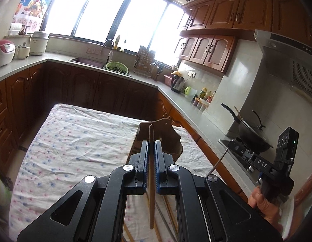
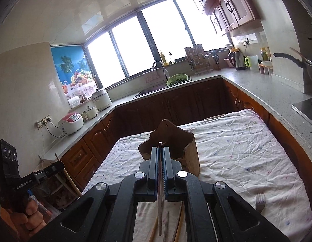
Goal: Organize utensils
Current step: 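Lift the left tool's chopstick into the wooden holder while the right tool inserts its chopstick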
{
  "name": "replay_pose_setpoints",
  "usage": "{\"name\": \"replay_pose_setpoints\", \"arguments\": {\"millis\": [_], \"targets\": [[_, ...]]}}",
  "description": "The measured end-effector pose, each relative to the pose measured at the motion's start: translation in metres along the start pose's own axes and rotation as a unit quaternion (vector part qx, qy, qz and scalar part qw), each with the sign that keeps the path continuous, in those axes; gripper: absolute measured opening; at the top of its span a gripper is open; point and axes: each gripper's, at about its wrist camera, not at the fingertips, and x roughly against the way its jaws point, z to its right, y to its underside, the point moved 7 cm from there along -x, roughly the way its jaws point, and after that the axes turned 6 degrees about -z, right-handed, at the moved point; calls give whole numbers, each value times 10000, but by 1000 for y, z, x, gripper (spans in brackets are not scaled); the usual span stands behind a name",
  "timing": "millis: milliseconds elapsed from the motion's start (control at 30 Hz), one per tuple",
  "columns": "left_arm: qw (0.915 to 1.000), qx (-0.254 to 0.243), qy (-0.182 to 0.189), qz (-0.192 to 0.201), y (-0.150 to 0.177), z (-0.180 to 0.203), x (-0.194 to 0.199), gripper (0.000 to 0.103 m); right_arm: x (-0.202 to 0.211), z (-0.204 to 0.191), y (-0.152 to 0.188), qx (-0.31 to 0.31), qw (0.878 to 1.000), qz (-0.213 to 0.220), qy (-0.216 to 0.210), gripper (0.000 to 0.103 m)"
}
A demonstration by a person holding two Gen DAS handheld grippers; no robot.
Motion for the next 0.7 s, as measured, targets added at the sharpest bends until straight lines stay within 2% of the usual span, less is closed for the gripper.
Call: {"name": "replay_pose_setpoints", "arguments": {"millis": [300, 467, 567, 700], "targets": [[9968, -53, -7, 797, -76, 7, -27, 4, -11, 7, -73, -55, 9963, 845, 146, 4], [9928, 92, -41, 1190, -121, 4, -51, 4, -30, 21, -106, -174, 9923, 1193, 298, 4], [9919, 139, -159, 1252, -136, 1, -78, 4, -47, 30, -116, -254, 9912, 1254, 331, 4], [9922, 262, -358, 1165, -135, -11, -121, 4, -77, 41, -110, -268, 9917, 1186, 423, 4]]}}
